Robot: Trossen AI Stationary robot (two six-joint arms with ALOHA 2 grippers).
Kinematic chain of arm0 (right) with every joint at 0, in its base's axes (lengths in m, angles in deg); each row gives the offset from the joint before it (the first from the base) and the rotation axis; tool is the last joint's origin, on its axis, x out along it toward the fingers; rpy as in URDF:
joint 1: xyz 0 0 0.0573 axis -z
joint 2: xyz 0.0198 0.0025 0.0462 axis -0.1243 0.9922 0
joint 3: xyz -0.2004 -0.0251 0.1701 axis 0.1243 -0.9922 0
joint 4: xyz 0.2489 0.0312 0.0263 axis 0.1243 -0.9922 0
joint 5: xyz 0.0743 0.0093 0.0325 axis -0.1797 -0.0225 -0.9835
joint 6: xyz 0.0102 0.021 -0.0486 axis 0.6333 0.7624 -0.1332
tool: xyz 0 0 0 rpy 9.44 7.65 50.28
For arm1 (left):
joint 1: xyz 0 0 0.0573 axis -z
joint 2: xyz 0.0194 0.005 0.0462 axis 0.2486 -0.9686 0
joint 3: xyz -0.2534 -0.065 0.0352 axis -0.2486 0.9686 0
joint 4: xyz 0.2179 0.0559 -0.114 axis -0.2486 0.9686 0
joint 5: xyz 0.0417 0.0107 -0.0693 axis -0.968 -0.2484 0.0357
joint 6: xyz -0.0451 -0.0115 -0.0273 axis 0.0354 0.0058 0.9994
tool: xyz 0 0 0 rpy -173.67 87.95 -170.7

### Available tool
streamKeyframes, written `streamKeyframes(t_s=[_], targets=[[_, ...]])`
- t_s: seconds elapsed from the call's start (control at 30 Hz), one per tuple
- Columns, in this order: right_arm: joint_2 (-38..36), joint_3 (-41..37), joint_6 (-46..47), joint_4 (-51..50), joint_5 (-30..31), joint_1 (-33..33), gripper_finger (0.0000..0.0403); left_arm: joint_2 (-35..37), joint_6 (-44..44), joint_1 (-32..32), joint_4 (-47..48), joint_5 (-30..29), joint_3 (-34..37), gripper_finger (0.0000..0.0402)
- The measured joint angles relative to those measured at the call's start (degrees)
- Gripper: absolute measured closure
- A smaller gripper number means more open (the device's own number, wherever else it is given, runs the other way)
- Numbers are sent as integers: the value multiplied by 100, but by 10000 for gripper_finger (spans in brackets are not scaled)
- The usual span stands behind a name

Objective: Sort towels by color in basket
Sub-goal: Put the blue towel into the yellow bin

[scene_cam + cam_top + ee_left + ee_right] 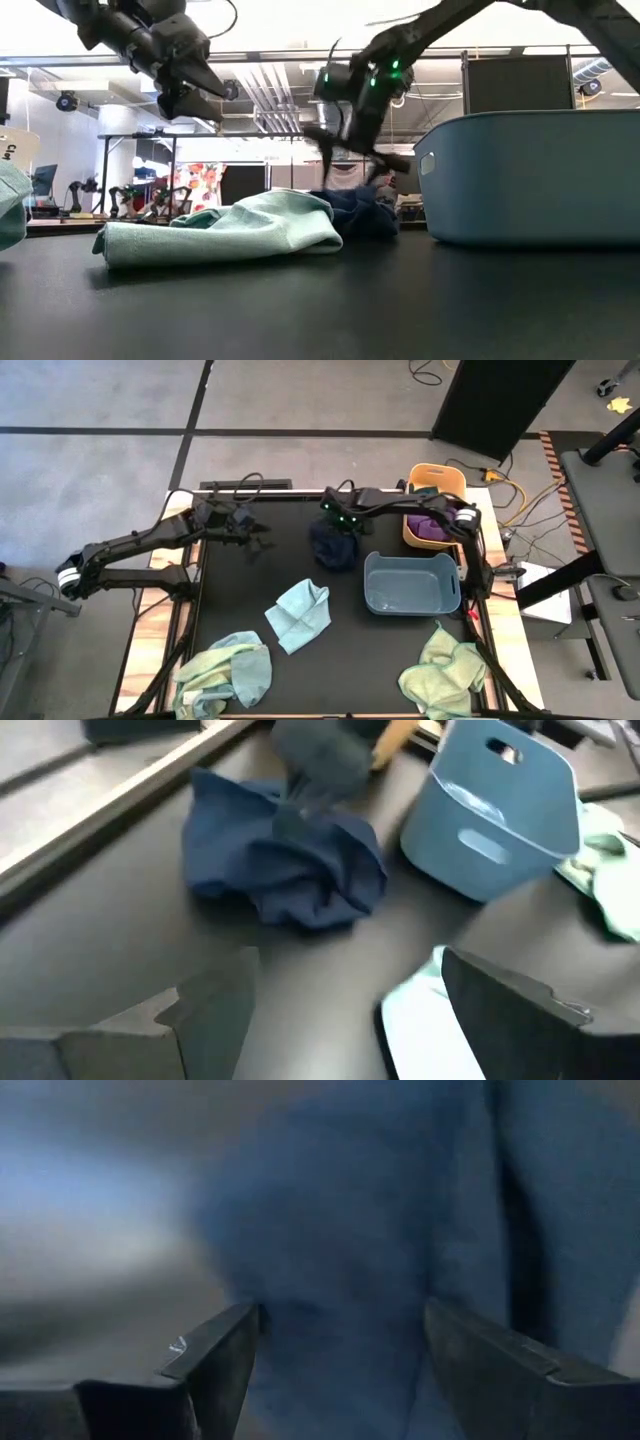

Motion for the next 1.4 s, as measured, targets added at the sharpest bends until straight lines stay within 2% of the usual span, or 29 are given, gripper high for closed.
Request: streamKeyframes(t_s=[0.17,0.27,0.37,0.47,0.63,0.77,0.83,1.0,1.1,1.2,1.3,1.4], targets=[[398,19,-18,-737,-54,19,138,-36,7,0,-43,84,97,102],[664,7,-274,-745,-51,18,149,-86,190,0,-300,62,128,102],[847,56,-515,-723,22,18,176,-107,421,-3,-788,-36,128,102],[941,68,-850,-768,287,18,234,-107,569,-2,-1454,-57,128,102],[683,35,-1669,-988,530,58,370,-94,522,-10,-1999,-105,70,102],[-233,16,-1987,-1496,1318,47,378,-90,129,-37,-1866,-395,-184,102],[-845,44,-2106,-1821,1927,56,379,-94,-33,-39,-1662,-509,-376,102],[-2215,29,-2053,-2659,3886,87,381,-105,-33,-39,-1120,-818,-1011,102],[-2911,3,-1723,-3202,5242,83,382,-106,-49,-39,-1118,-825,-1338,102],[-3311,-309,-1108,-3637,6260,94,382,-105,-36,-37,-1130,-823,-1602,102],[-3489,-935,-327,-3796,6578,212,382,-103,-12,-20,-1067,-823,-1764,102],[-3512,-1738,215,-3607,6313,466,382,-77,35,-19,-908,-820,-1860,102]])
